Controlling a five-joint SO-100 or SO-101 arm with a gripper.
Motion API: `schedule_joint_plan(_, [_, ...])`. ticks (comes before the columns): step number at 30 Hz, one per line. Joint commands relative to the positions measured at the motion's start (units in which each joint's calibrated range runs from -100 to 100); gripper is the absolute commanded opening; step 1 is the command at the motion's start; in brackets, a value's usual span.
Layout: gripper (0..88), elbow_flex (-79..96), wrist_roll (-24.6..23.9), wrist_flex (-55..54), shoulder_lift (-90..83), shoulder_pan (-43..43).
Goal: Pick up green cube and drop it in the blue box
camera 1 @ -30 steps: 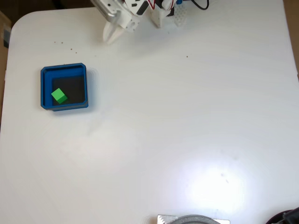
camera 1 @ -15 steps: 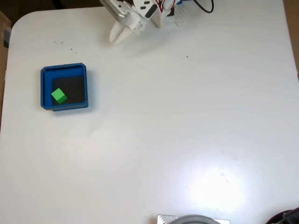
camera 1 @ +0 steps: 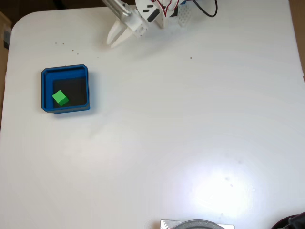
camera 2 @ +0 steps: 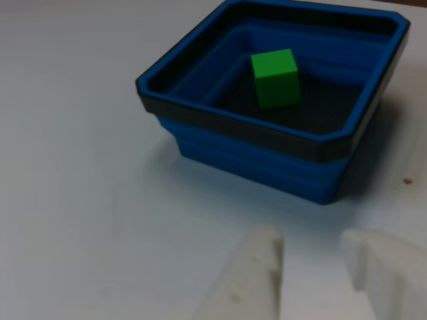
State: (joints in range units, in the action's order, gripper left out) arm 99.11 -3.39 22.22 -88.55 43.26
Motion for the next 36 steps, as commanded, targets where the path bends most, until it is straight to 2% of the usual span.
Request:
schedule_joint_plan(1, [1.4, 0.63, 0.15, -1.47, -2.67, -4.1])
schedule_joint_plan(7, [1.4, 0.54, -0.05, -1.47, -10.27, -8.99])
schedule_joint_plan(16, [1.4, 0.54, -0.1, -1.47, -10.44, -11.2])
schedule_joint_plan(36, [1.4, 0.54, 0.15, -1.47, -10.36, -42.65])
